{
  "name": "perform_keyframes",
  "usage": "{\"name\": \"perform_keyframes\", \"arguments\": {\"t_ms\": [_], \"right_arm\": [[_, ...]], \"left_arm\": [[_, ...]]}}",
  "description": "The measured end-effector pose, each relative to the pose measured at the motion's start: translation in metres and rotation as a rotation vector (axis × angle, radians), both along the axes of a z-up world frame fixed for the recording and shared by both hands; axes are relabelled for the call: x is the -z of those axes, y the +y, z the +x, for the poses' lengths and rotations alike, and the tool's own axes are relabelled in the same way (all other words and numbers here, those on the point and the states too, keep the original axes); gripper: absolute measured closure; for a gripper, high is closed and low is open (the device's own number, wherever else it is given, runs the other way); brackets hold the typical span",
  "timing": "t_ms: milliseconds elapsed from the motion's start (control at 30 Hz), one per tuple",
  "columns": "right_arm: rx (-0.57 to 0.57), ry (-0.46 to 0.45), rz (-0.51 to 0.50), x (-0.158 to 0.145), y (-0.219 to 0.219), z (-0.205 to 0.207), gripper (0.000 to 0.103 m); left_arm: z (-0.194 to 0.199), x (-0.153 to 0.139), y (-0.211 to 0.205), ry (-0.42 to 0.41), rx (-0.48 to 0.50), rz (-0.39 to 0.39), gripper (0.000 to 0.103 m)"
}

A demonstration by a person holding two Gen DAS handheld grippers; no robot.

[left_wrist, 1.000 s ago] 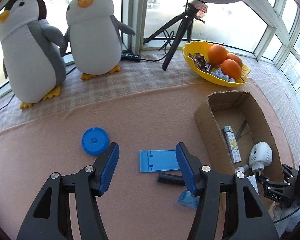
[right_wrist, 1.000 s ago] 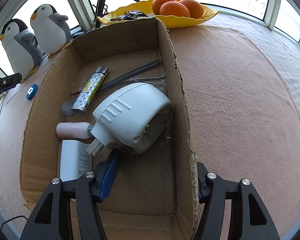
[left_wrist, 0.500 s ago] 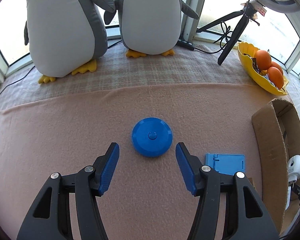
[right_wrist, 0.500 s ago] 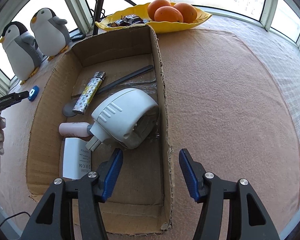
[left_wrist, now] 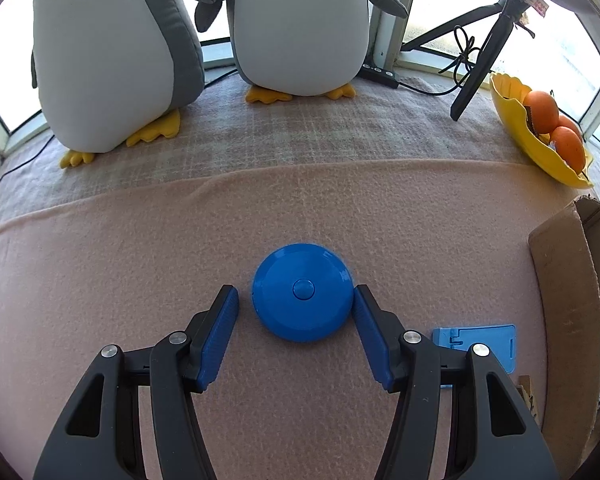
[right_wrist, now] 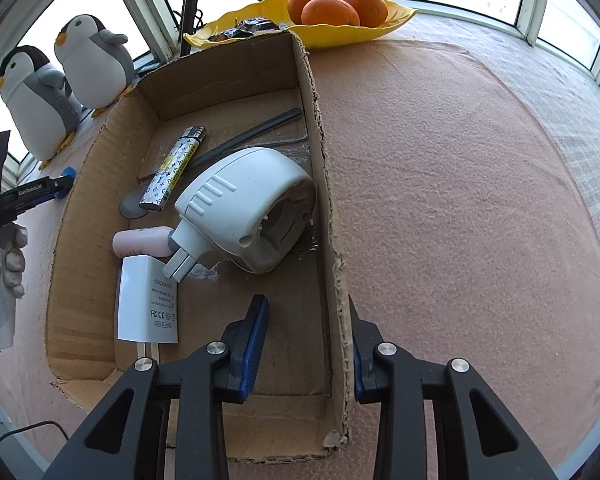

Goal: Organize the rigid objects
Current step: 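Carry the blue tape measure into the box and open the left tool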

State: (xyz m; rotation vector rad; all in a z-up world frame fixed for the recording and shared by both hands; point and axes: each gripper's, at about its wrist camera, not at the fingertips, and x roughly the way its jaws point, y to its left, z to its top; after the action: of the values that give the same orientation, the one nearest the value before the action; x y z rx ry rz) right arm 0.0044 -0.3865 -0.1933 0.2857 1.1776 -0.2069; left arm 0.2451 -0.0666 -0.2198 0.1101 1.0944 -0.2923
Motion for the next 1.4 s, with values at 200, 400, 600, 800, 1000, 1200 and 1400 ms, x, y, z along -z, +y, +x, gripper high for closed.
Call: {"name": "perform_keyframes", "arguments": {"t_ms": [200,400,600,800,1000,1200,1400], "right_arm": [[0.0,0.0,-0.001,0.0,-0.001,0.001,0.072],[0.0,-0.002,-0.004,0.001,-0.001,0.001,0.072],[0.002,-0.005,-0.005,0.001,-0.002,0.001,0.072],[0.002,-0.008,-0.007,0.001,-0.002,0.0,0.072],[0.004,-0.016,-0.009,0.0,-0.002,-0.002,0.072],[0.005,-0.018,-0.011,0.0,-0.001,-0.003,0.072],[0.003,-0.02,-0.017,-0.001,0.001,-0.003,0.072]], "left_arm": [[0.002,0.002,-0.001,-0.019,0.001,0.012,0.049],[0.0,0.0,0.0,-0.03,0.01,0.014,0.054],[-0.008,-0.002,0.002,-0.023,0.005,0.011,0.054],[-0.027,-0.02,-0.006,-0.056,0.047,0.002,0.054],[-0.056,-0.052,-0.036,-0.112,0.149,-0.029,0.054],[-0.087,-0.083,-0.078,-0.152,0.279,-0.082,0.054],[-0.108,-0.095,-0.12,-0.154,0.391,-0.099,0.054]]}}
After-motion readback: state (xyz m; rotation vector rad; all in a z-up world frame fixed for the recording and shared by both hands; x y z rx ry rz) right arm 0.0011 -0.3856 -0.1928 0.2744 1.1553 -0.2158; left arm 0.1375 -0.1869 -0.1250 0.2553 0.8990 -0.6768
